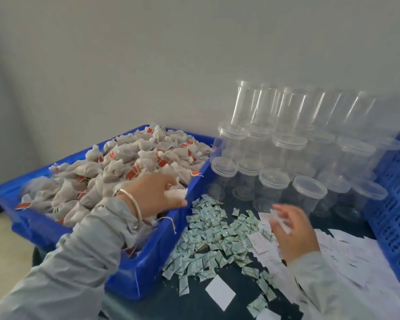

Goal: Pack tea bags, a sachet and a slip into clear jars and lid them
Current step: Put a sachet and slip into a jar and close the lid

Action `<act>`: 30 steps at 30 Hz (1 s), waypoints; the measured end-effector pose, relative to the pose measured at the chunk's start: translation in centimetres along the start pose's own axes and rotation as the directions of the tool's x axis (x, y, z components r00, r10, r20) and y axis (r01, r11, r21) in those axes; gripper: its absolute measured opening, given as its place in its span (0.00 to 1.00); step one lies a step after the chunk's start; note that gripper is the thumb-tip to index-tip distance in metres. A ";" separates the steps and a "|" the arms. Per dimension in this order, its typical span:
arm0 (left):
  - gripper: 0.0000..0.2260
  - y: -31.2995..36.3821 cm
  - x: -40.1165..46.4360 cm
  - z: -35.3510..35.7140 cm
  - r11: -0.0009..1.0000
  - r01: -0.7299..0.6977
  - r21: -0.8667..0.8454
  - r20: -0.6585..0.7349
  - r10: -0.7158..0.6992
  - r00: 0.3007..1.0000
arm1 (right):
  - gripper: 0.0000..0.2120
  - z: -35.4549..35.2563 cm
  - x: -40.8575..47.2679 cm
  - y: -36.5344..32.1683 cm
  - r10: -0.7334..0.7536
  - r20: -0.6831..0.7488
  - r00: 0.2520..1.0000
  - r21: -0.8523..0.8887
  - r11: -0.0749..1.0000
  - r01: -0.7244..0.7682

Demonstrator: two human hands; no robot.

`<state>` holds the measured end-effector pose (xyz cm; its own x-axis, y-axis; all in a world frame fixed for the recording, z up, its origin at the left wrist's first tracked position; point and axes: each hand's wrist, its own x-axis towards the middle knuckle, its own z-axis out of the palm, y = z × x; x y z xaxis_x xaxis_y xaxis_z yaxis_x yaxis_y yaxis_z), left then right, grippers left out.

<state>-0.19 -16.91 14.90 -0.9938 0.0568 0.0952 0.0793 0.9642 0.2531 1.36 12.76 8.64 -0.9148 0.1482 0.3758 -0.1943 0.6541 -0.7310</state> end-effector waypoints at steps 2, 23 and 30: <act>0.23 0.2 0.3 1.8 1.000 0.005 0.003 0.032 -0.005 0.999 | 0.20 -0.3 3.9 -1.0 -0.028 -0.175 0.984 -0.069 0.997 0.016; 0.11 2.9 -0.1 2.7 0.934 -0.211 -0.290 -0.520 0.031 0.853 | 0.42 -1.2 14.9 -1.3 0.374 -0.310 0.874 0.216 0.923 -0.318; 0.10 9.9 0.4 1.8 0.833 -0.412 -0.369 -0.473 0.213 0.855 | 0.42 -2.9 12.4 -0.2 0.320 -0.175 0.931 0.117 0.946 -0.303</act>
<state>0.03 -6.92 15.73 -0.7960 0.1312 0.5910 0.5039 0.6847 0.5266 -8.96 16.61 15.08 -0.8521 0.4768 0.2159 0.0519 0.4874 -0.8717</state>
